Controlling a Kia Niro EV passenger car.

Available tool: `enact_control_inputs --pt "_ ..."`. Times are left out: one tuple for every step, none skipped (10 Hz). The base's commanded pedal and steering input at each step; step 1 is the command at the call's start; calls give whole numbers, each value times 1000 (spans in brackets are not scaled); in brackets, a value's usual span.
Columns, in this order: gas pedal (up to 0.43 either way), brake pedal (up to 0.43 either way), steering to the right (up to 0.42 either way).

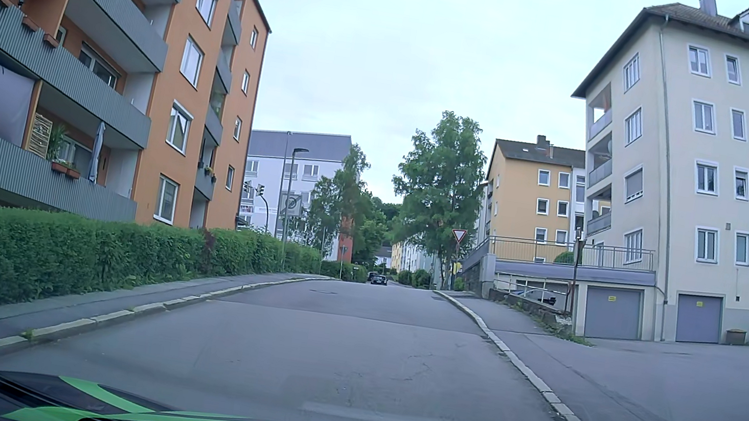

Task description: Follow the waypoints while adhering to traffic rules and regulations

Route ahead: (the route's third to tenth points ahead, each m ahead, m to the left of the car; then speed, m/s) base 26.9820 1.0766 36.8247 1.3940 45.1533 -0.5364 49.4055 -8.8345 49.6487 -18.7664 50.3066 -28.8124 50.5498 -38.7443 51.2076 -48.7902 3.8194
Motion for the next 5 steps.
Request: enact_control_inputs --pt "138 0 -14" --pt "138 0 -13" --pt "138 0 -13" --pt "138 0 -13" --pt "138 0 -13"
